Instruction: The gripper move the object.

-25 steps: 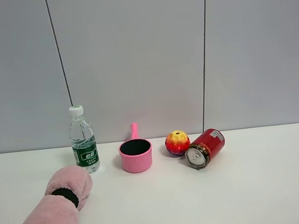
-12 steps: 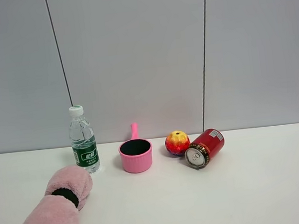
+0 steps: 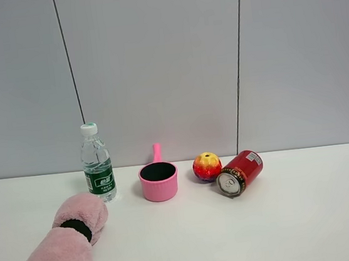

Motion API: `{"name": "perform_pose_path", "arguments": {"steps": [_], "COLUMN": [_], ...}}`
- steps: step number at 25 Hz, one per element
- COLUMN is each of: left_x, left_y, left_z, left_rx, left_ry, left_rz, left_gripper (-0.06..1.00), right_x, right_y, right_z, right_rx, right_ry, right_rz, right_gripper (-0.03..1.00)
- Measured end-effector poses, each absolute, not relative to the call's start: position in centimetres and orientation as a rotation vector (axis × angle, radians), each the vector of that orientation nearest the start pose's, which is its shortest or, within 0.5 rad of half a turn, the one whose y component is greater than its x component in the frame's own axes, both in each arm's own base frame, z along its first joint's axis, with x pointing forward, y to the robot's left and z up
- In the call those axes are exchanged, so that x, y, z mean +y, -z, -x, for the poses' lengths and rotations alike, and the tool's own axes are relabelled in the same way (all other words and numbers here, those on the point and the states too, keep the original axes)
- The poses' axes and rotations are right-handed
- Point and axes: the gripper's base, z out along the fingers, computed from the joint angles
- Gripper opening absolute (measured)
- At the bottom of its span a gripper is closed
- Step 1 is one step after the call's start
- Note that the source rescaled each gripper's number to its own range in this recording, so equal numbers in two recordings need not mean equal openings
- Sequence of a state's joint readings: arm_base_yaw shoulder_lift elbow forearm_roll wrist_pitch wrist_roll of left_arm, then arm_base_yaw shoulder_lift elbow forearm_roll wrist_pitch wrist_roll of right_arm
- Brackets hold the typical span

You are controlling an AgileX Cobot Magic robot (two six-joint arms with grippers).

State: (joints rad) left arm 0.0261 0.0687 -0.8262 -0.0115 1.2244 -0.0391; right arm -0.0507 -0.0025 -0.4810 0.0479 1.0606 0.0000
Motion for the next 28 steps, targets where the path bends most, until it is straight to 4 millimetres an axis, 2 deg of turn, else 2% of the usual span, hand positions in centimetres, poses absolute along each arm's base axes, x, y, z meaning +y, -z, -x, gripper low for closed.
{"name": "perform_pose_path", "arguments": {"steps": [5,10,19,21,24,28], "left_x": [-0.8,-1.2,-1.0,-0.8,-0.7,-0.6], "left_y": [-31.2,-28.3,-28.0,-28.0,-28.0,-28.0], "left_z": [3.3,1.0,0.6,0.6,0.6,0.6], "left_rx": [2.008,2.036,2.017,2.019,2.019,2.019], "left_ry": [0.102,0.159,0.132,0.113,0.106,0.105], "left_rz": [0.047,0.022,0.026,0.061,0.076,0.081], "left_gripper": [0.37,0.37,0.37,0.29,0.07,0.01], "right_x": [0.4,0.4,0.4,0.4,0.4,0.4], "right_y": [-27.2,-27.2,-27.2,-27.2,-27.2,-27.2], "right_z": [0.3,0.3,0.3,0.3,0.3,0.3], "right_rx": [2.059,2.059,2.059,2.059,2.059,2.059], "right_ry": [-0.026,-0.026,-0.026,-0.026,-0.026,-0.026], "right_rz": [-0.051,-0.051,-0.051,-0.051,-0.051,-0.051], "right_gripper": [1.00,1.00,1.00,1.00,1.00,1.00]}}
